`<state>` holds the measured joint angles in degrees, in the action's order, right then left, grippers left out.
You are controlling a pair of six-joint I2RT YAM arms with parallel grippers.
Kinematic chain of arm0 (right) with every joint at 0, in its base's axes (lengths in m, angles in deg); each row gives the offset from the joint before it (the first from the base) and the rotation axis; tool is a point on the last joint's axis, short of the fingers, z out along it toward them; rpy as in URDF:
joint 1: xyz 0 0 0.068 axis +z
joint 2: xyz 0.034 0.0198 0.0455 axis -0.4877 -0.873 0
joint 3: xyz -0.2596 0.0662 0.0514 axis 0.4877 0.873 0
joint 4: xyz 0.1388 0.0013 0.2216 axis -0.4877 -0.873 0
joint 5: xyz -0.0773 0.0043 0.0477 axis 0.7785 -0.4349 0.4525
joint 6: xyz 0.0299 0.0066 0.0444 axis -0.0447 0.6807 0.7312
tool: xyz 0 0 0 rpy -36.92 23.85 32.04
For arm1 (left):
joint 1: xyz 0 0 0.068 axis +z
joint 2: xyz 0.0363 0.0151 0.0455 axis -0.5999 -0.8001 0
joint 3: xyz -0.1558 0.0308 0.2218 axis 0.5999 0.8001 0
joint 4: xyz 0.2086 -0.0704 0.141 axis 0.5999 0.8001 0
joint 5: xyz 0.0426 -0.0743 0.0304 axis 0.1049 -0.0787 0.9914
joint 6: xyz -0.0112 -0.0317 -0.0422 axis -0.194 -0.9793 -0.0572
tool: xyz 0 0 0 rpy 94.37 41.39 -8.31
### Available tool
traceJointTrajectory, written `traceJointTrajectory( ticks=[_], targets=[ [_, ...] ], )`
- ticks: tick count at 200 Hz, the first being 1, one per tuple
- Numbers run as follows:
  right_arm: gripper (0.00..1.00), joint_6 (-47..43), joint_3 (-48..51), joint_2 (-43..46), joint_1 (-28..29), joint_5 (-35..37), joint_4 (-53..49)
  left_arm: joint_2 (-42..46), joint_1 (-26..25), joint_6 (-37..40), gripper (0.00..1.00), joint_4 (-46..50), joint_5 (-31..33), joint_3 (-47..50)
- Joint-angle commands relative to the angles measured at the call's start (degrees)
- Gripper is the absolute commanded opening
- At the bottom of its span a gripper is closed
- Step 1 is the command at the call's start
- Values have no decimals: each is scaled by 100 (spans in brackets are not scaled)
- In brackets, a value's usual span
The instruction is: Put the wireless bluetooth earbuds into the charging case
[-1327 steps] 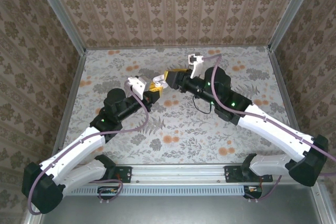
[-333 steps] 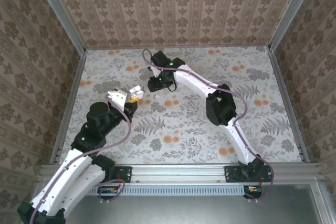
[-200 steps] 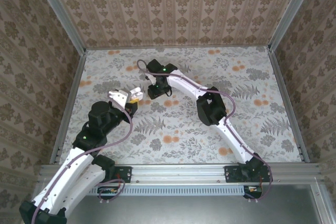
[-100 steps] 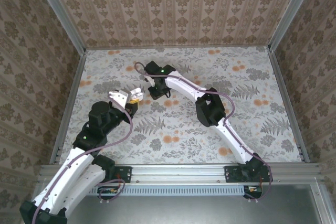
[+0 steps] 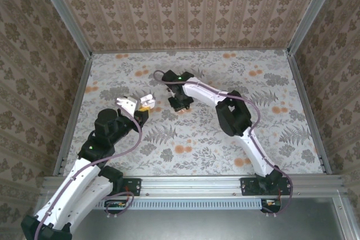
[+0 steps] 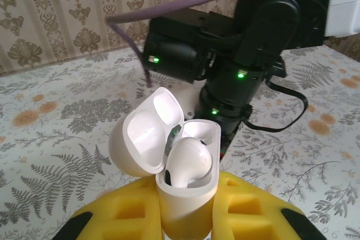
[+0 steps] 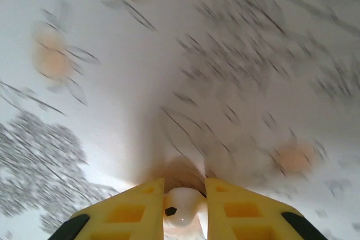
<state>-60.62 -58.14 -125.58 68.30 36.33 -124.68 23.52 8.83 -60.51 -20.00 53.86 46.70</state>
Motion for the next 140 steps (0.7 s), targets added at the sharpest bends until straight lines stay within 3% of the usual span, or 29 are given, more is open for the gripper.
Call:
traceJointTrajectory(
  ticks=[1, 42, 140],
  targets=[
    [21, 887, 1026, 906, -283, -168, 569, 7, 33, -252, 0, -390, -299, 64],
    [21, 1673, 2981, 2365, -668, -660, 2128, -254, 9, -510, 0, -1071, -860, 260],
    [22, 1869, 4576, 5251, -542, -107, 3820, -1634, -714, -401, 0, -2291, -886, -132]
  ],
)
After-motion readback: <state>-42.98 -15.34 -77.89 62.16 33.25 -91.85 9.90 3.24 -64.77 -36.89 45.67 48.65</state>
